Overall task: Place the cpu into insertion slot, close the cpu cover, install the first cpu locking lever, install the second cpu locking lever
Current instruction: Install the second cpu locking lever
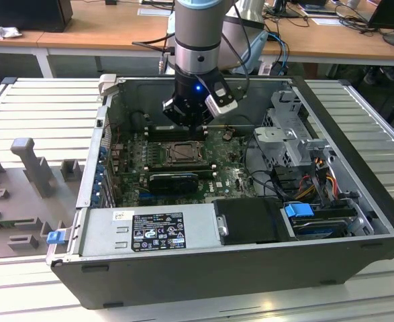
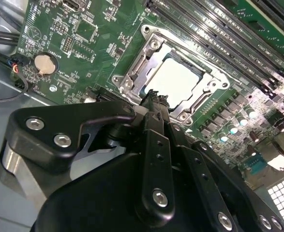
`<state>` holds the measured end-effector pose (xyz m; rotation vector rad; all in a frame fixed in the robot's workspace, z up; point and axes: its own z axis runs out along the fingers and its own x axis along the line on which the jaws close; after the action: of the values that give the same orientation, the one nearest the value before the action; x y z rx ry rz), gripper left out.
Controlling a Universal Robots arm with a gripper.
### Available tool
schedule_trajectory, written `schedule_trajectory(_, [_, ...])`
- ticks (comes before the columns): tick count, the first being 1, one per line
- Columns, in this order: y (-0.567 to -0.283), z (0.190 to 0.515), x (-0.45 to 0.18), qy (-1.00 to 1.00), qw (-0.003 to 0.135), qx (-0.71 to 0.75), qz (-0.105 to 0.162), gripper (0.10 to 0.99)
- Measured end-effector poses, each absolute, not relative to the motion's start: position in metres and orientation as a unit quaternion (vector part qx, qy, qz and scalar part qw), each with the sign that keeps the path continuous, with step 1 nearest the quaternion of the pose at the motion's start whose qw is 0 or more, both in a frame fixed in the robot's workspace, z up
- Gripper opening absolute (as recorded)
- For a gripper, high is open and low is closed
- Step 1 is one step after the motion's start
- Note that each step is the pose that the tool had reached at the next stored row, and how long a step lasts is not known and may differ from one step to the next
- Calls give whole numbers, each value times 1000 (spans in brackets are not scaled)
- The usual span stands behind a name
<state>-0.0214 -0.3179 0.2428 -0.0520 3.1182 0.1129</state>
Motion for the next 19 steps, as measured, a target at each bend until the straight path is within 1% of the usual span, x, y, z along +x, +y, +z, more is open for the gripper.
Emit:
schedule_trajectory(4, [-321,237,-21,999,10,-17,36,106])
schedule_trajectory(7, [-328,234,-21,999,7,-16,36,106])
schedule_trajectory(14, [-359,234,-21,999,-3,-16,36,106])
schedule_trajectory(19, [-370,234,-23,999,-3,-16,42,106])
